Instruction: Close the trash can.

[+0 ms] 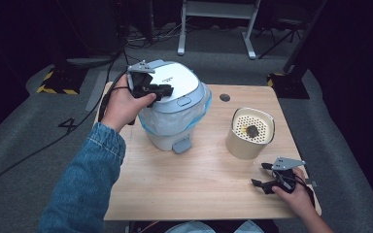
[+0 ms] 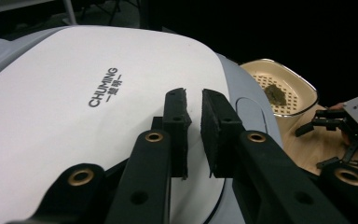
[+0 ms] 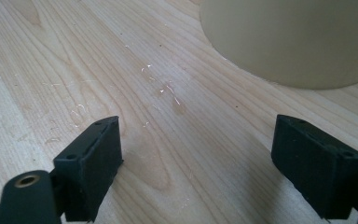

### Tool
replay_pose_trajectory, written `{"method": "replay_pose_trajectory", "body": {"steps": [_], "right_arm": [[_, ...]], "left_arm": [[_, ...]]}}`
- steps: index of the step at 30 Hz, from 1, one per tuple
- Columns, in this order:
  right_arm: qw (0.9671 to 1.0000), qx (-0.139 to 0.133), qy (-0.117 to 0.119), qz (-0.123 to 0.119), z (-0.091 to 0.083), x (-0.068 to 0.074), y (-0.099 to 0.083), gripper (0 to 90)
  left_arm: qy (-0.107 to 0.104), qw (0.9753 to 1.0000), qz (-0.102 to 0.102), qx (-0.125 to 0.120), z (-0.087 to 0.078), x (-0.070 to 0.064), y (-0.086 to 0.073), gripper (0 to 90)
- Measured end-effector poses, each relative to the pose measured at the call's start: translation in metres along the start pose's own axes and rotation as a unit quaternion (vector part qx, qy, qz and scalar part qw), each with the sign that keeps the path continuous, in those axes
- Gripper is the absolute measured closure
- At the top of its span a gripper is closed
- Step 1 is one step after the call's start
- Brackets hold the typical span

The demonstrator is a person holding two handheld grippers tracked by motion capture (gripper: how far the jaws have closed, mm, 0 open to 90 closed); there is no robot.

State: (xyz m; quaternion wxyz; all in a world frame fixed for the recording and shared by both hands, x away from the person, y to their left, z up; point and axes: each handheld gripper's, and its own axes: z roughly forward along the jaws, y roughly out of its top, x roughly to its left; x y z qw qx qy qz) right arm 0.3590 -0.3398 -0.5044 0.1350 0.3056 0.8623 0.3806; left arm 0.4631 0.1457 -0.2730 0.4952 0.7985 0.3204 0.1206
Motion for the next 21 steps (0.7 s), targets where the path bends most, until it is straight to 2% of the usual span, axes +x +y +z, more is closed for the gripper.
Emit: {"method": "replay_pose_trajectory", "body": {"steps": [2, 5, 9, 10, 12, 15, 16, 18, 19, 21], "right_arm": [[1.0000, 0.000, 0.000, 0.000, 0.000, 0.000, 0.000, 16.1], [1.0000, 0.000, 0.000, 0.000, 0.000, 0.000, 0.000, 16.1], [1.0000, 0.000, 0.000, -0.001, 0.000, 0.000, 0.000, 16.2], [1.0000, 0.000, 0.000, -0.001, 0.000, 0.000, 0.000, 16.1], [1.0000, 0.000, 0.001, -0.001, 0.000, 0.000, 0.000, 16.1], [1.0000, 0.000, 0.001, -0.001, 0.000, 0.000, 0.000, 16.1], [1.0000, 0.000, 0.001, -0.001, 0.000, 0.000, 0.000, 16.1], [1.0000, 0.000, 0.001, -0.001, 0.000, 0.000, 0.000, 16.1], [1.0000, 0.000, 0.001, -0.001, 0.000, 0.000, 0.000, 16.1], [1.0000, 0.000, 0.001, -0.001, 0.000, 0.000, 0.000, 16.1]], "left_arm": [[-0.005, 1.0000, 0.006, -0.002, 0.004, -0.001, 0.001, 84.0], [0.004, 0.9999, 0.017, -0.002, 0.009, -0.003, 0.003, 89.4], [0.011, 0.9997, 0.017, 0.014, 0.010, -0.006, 0.006, 89.9], [0.015, 0.9993, 0.025, 0.022, 0.011, -0.006, 0.005, 90.0], [0.016, 0.9992, 0.031, 0.017, 0.014, -0.009, 0.005, 90.0], [0.001, 0.9994, 0.032, 0.010, 0.017, -0.011, 0.004, 89.6], [0.004, 0.9995, 0.032, 0.005, 0.017, -0.012, 0.004, 86.8], [0.020, 0.9984, 0.051, -0.010, 0.017, -0.013, 0.001, 60.9], [0.021, 0.9983, 0.052, -0.012, 0.015, -0.014, 0.000, 55.7], [0.012, 0.9986, 0.045, -0.024, 0.007, -0.016, -0.003, 51.1]]}}
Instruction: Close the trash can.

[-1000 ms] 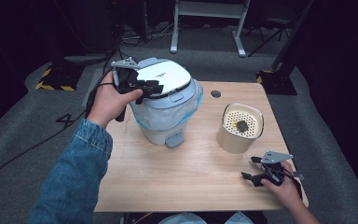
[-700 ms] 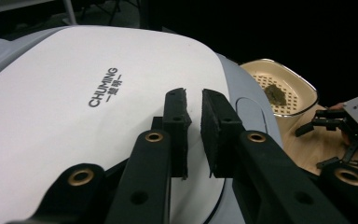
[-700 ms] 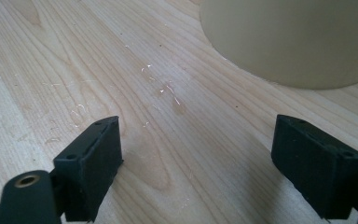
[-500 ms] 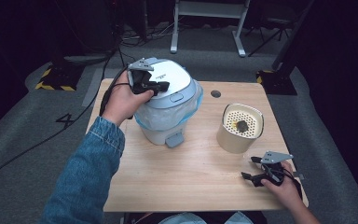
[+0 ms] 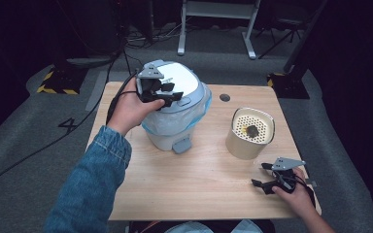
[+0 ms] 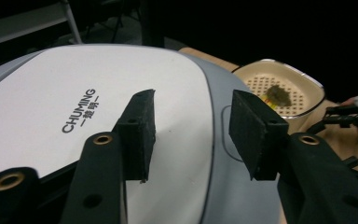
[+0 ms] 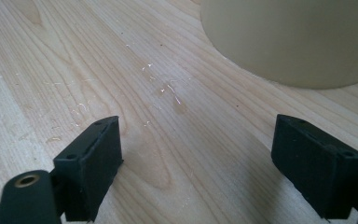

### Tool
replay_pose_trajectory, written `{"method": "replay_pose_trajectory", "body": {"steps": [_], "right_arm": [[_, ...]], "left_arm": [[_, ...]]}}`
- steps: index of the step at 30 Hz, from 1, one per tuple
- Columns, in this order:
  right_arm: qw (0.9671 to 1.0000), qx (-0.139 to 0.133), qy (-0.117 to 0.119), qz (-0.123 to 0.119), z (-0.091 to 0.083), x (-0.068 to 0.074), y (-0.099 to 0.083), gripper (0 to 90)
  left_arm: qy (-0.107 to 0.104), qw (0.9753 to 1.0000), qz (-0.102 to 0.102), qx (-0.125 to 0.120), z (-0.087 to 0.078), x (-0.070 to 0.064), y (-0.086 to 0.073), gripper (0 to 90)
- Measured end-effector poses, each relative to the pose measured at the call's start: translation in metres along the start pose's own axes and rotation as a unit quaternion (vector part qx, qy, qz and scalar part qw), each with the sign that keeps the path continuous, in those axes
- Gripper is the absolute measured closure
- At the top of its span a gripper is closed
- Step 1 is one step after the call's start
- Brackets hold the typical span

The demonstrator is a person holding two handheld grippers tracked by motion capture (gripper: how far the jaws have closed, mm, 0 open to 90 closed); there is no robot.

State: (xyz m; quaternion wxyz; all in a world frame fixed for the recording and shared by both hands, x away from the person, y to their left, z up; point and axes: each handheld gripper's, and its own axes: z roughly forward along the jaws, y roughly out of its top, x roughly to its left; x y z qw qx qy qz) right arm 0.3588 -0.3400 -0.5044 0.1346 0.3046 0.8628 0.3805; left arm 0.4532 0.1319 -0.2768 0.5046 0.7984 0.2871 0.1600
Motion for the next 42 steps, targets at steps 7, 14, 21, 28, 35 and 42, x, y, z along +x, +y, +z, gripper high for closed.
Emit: {"method": "replay_pose_trajectory", "body": {"steps": [7, 14, 21, 28, 35, 42], "right_arm": [[1.0000, 0.000, 0.004, -0.003, 0.000, -0.001, 0.000, 16.2], [1.0000, 0.000, 0.007, -0.005, 0.000, -0.002, 0.000, 16.2], [1.0000, 0.000, 0.007, -0.006, 0.000, -0.002, 0.000, 16.2], [1.0000, 0.000, 0.007, -0.005, 0.000, -0.002, 0.000, 16.2], [1.0000, 0.000, 0.007, -0.005, 0.000, -0.002, 0.000, 16.2], [1.0000, 0.000, 0.008, -0.006, 0.000, -0.002, 0.000, 16.2]], "left_arm": [[0.003, 0.9998, 0.016, -0.006, -0.034, -0.017, -0.011, 38.9], [0.010, 0.9996, 0.024, 0.006, -0.059, -0.033, -0.028, 36.4], [0.012, 0.9994, 0.025, 0.021, -0.074, -0.044, -0.054, 36.3], [0.015, 0.9994, 0.022, 0.024, -0.086, -0.049, -0.079, 36.1], [0.022, 0.9992, 0.017, 0.027, -0.091, -0.052, -0.105, 35.9], [0.027, 0.9990, -0.001, 0.035, -0.090, -0.050, -0.139, 35.7]]}}
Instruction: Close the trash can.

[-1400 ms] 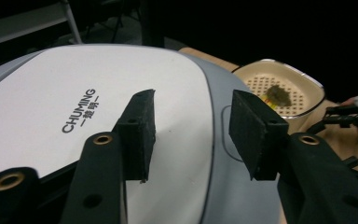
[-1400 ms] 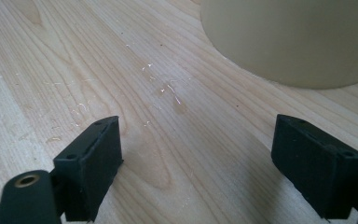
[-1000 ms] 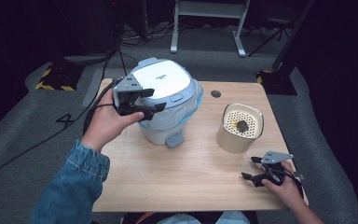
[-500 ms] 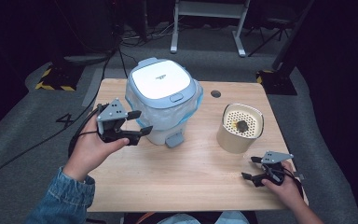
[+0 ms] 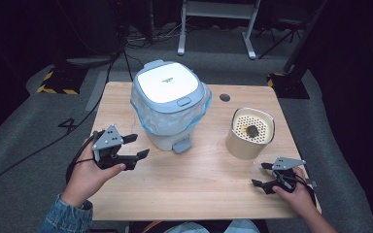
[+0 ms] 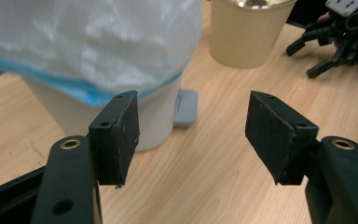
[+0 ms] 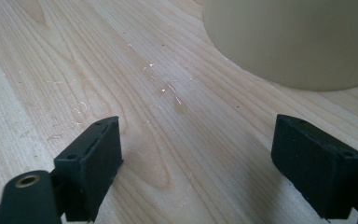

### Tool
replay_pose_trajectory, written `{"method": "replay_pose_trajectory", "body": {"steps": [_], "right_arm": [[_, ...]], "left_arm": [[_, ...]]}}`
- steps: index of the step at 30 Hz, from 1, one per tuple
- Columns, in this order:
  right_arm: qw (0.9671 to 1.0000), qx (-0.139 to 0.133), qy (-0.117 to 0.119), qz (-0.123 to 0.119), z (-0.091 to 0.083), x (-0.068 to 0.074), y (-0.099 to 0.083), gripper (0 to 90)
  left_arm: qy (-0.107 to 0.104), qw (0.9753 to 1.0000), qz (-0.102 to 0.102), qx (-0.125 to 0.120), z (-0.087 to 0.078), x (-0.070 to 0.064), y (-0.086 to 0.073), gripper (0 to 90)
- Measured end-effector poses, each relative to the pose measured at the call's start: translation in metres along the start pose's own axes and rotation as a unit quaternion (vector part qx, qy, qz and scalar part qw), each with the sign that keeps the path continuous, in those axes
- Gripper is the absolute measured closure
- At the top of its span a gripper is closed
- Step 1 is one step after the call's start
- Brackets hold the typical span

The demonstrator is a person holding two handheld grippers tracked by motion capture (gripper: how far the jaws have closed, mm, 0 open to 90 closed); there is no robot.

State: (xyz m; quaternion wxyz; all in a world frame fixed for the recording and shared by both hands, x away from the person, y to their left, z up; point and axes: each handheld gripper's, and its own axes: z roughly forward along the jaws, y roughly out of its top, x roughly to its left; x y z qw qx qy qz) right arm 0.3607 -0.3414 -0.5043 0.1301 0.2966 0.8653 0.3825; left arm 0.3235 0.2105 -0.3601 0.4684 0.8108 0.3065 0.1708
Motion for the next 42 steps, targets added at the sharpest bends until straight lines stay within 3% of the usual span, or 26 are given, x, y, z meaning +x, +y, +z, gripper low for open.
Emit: {"method": "replay_pose_trajectory", "body": {"steps": [3, 11, 13, 16, 22, 30, 35, 36, 39, 42], "right_arm": [[1.0000, 0.000, 0.000, 0.000, 0.000, 0.000, 0.000, 16.2], [1.0000, 0.000, 0.000, 0.000, 0.001, -0.001, 0.001, 16.2], [1.0000, 0.000, 0.000, -0.001, 0.000, -0.001, 0.001, 16.2], [1.0000, 0.000, 0.000, -0.001, 0.000, 0.000, 0.001, 16.2], [1.0000, 0.000, 0.000, -0.001, 0.001, 0.000, 0.001, 16.2], [1.0000, 0.000, 0.000, -0.002, 0.001, 0.000, 0.001, 16.1], [1.0000, 0.000, 0.000, -0.001, 0.001, 0.000, 0.001, 16.1], [1.0000, 0.000, 0.000, -0.001, 0.001, 0.000, 0.001, 16.2], [1.0000, 0.000, 0.000, -0.001, 0.001, 0.000, 0.001, 16.1], [1.0000, 0.000, 0.000, -0.002, 0.001, 0.000, 0.000, 16.2]], "left_arm": [[0.003, 1.0000, -0.002, 0.004, 0.000, 0.003, -0.014, 34.9], [0.011, 0.9993, -0.034, 0.003, 0.006, 0.009, -0.049, 34.1], [0.013, 0.9990, -0.039, 0.015, 0.011, 0.012, -0.060, 33.9], [0.021, 0.9988, -0.030, 0.031, 0.017, 0.014, -0.070, 32.3], [0.016, 0.9968, -0.052, 0.058, 0.032, 0.016, -0.092, 29.6], [0.020, 0.9925, -0.059, 0.105, 0.047, 0.018, -0.116, 27.7], [0.017, 0.9856, -0.054, 0.160, 0.053, 0.016, -0.127, 22.8], [0.021, 0.9873, -0.049, 0.150, 0.054, 0.016, -0.130, 21.9], [0.033, 0.9891, -0.038, 0.138, 0.055, 0.016, -0.134, 19.1], [0.043, 0.9883, -0.038, 0.142, 0.057, 0.015, -0.134, 12.9]]}}
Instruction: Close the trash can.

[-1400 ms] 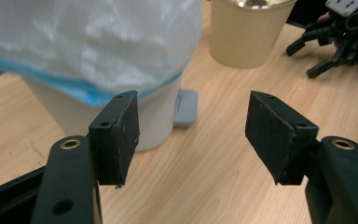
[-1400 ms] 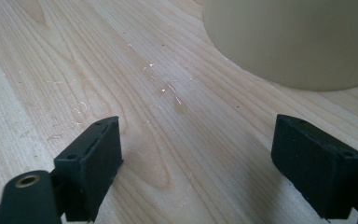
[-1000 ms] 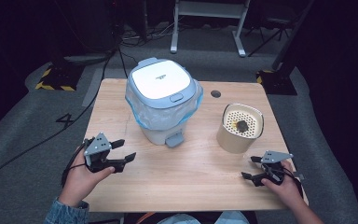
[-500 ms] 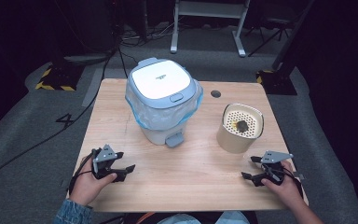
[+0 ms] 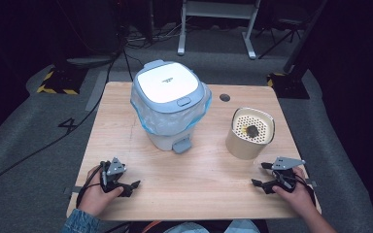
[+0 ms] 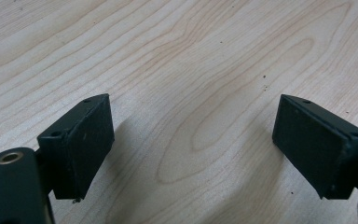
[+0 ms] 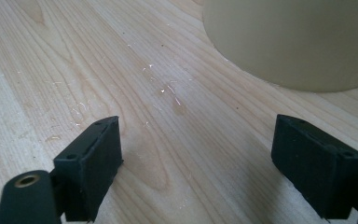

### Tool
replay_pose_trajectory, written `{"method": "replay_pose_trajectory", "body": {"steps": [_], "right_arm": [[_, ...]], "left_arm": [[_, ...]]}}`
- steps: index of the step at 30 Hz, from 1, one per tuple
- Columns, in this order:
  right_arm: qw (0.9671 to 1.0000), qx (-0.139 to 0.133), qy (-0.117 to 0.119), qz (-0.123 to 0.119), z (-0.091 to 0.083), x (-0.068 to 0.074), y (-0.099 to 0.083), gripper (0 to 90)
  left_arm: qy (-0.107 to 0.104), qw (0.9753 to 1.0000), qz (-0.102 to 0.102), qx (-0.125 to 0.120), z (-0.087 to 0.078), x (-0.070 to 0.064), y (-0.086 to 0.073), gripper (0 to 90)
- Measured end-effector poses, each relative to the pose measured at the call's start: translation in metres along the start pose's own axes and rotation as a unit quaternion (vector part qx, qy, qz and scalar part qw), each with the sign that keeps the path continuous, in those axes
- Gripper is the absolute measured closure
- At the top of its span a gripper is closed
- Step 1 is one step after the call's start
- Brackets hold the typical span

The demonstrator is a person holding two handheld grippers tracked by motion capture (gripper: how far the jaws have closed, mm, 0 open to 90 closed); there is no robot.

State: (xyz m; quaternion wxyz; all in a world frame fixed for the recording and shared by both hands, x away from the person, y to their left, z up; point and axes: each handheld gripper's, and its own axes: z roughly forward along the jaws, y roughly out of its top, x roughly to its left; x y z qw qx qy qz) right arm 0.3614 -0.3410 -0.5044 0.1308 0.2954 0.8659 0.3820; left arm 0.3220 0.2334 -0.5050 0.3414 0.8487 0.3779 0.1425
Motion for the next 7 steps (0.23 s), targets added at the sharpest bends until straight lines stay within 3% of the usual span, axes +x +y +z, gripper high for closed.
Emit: {"method": "replay_pose_trajectory", "body": {"steps": [7], "right_arm": [[1.0000, 0.000, 0.000, 0.000, 0.0000, 0.0000, 0.0000, 16.2]], "left_arm": [[0.009, 0.9999, -0.005, 0.001, -0.0006, -0.0016, -0.0003, 12.3]]}}
